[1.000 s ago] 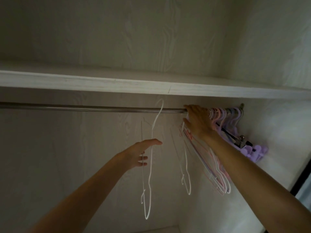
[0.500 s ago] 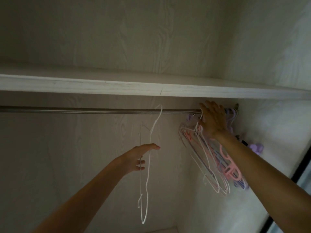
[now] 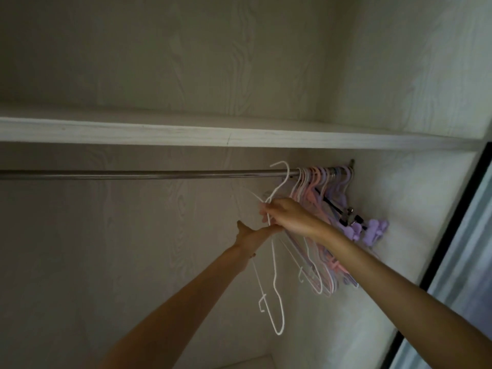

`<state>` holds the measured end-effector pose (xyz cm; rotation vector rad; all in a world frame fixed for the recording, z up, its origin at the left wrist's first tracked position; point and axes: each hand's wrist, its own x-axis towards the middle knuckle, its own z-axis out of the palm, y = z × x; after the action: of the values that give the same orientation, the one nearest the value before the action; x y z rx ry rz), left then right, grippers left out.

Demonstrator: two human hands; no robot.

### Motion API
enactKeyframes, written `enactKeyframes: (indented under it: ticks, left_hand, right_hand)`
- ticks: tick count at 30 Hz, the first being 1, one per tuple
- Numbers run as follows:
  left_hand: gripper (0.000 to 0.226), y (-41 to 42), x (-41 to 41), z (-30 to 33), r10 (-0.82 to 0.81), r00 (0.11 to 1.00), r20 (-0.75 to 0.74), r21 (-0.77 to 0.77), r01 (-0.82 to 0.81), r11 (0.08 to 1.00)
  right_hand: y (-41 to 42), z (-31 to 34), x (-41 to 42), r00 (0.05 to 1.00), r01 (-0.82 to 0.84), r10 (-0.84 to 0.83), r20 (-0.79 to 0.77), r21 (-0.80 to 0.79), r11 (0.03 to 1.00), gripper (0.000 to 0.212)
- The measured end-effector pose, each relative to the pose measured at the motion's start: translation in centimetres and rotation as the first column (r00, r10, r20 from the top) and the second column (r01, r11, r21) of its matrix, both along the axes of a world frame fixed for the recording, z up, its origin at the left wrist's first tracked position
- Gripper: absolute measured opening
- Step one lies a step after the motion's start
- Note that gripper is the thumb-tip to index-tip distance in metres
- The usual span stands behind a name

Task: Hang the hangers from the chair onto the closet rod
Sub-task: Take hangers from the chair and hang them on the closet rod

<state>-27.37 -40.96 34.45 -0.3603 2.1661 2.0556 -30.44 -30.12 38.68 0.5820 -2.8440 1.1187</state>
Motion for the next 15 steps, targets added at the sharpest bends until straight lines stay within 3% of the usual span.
enactKeyframes:
  ticks: [2, 4, 6, 8, 10, 11, 13, 15]
  left_hand:
    - [0.121, -0.2, 0.2, 0.0, -0.059, 0.998, -0.025, -0.100, 0.056, 0.993]
    - [0.134, -1.2, 0.4, 0.4, -0.070, 0.995, -0.070, -0.377, 0.038, 0.925]
    - [0.135, -2.9, 0.5, 1.5, -0.024, 0.965, -0.261, -0.545, -0.126, 0.829]
    - [0.124, -5.4, 0.4, 2.9, -0.006, 0.860, -0.511, -0.587, -0.343, 0.733]
    - [0.107, -8.3, -0.3, 3.6, -0.144, 0.741, -0.656, -0.695, -0.518, 0.498]
    - [0.099, -9.7, -0.8, 3.8, -0.244, 0.731, -0.638, -0.762, -0.553, 0.337]
    - [0.091, -11.6, -1.8, 3.6, -0.337, 0.799, -0.499, -0.856, -0.515, 0.046]
    - [0.090, -12.2, -2.0, 3.2, -0.317, 0.858, -0.403, -0.889, -0.449, -0.084]
  right_hand:
    - [0.4, 0.1, 0.0, 0.996, 0.058, -0.057, -0.071, 0.015, 0.998, 0.034]
    - [1.0, 0.1, -0.5, 0.985, 0.127, -0.122, -0.121, 0.033, 0.991, 0.040]
    - [1.3, 0.2, -1.0, 0.977, 0.168, -0.163, -0.140, 0.023, 0.986, 0.039]
    - [1.1, 0.3, -1.6, 0.976, 0.183, -0.177, -0.125, 0.039, 0.982, 0.038]
    - [0.5, 0.6, -2.2, 0.977, 0.192, -0.183, -0.106, 0.078, 0.978, 0.037]
    - [0.2, 0.6, -2.8, 0.975, 0.210, -0.197, -0.106, 0.123, 0.970, 0.036]
    - [-0.3, 0.2, -3.9, 0.966, 0.252, -0.229, -0.125, 0.222, 0.942, 0.034]
    - [-0.8, -0.6, -4.8, 0.956, 0.287, -0.256, -0.143, 0.274, 0.918, 0.036]
